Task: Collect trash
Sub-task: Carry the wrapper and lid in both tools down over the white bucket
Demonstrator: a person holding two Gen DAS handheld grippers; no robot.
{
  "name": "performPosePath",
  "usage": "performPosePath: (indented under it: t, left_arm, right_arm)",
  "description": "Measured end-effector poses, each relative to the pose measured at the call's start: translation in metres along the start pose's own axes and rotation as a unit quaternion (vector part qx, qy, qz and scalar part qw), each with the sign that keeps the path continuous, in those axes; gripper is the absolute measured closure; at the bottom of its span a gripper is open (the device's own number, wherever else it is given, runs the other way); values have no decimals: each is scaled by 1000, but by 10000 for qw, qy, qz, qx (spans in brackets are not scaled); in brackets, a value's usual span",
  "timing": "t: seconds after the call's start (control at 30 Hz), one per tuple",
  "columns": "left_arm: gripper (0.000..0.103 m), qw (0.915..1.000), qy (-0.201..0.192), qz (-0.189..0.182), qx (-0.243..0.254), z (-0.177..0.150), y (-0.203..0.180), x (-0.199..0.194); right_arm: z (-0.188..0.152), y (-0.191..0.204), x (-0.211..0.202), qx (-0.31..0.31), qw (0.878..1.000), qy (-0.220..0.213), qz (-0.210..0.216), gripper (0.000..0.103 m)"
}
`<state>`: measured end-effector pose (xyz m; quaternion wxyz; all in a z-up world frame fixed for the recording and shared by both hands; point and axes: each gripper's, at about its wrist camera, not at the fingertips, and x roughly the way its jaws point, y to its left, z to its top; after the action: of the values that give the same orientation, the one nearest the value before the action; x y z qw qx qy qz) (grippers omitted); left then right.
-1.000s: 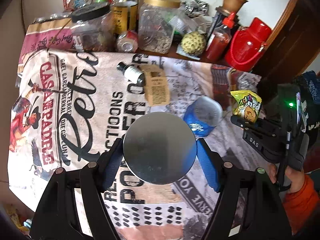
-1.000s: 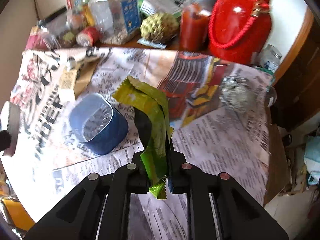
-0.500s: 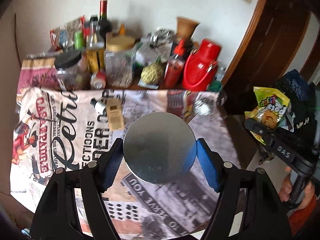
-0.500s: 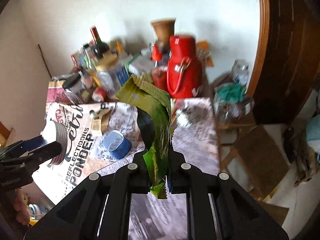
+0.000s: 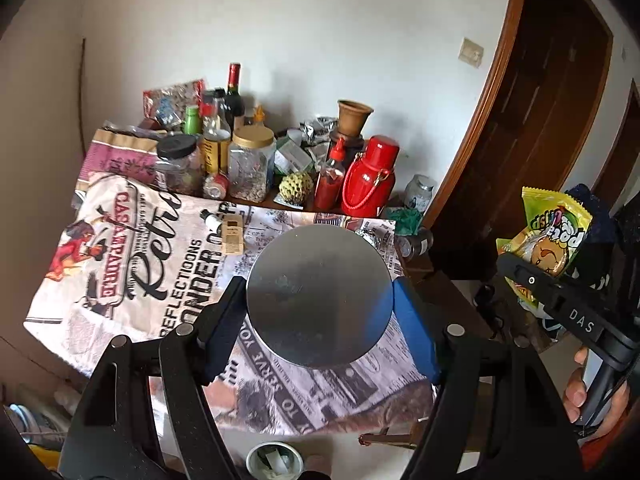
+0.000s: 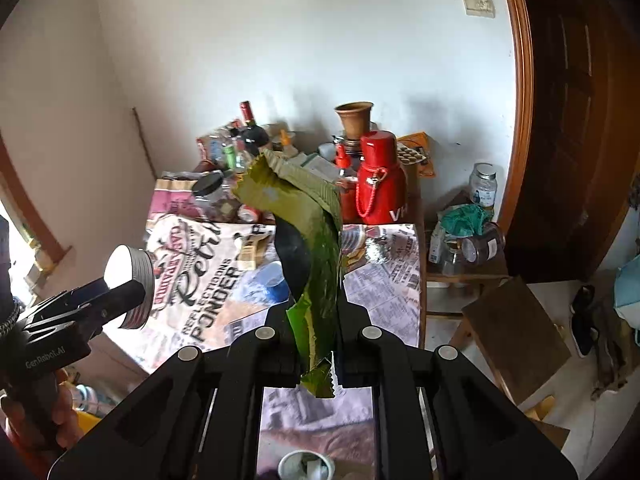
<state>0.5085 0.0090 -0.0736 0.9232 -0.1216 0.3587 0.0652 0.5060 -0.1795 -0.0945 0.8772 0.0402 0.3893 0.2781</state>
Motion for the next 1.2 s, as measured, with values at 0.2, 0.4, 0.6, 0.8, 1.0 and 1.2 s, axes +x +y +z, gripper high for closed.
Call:
performPosePath:
  t: [0.2,0.4,0.6,0.8,1.0,1.2]
  left_arm:
    - [31,9997,-249,-72,28,-15,10,-53]
    - [31,9981,-470,-348,188,-39,32,-105]
    - [31,9969,-463,-518,380,-79,64,-153]
    - [31,9965,-218,-640,495,-125,96,-185]
    - [31,9948,205,-770,635,-159,105,-197]
    - [31,9927,581,-841,644,-187,108,-192]
  right_arm:
    - [-17,31,-40,8,9998,-187,46,93]
    - [-48,74,-77,61,9991,-414,-117,93]
    - [-97,118,-106,350,9980,-462,-247,93]
    - [-147,151,-129,617,9966,-322,-448,93]
    - [-179,165,-140,786,9950,-48,-615,93]
    - [-201,161,-124,896,9930,382,-663,93]
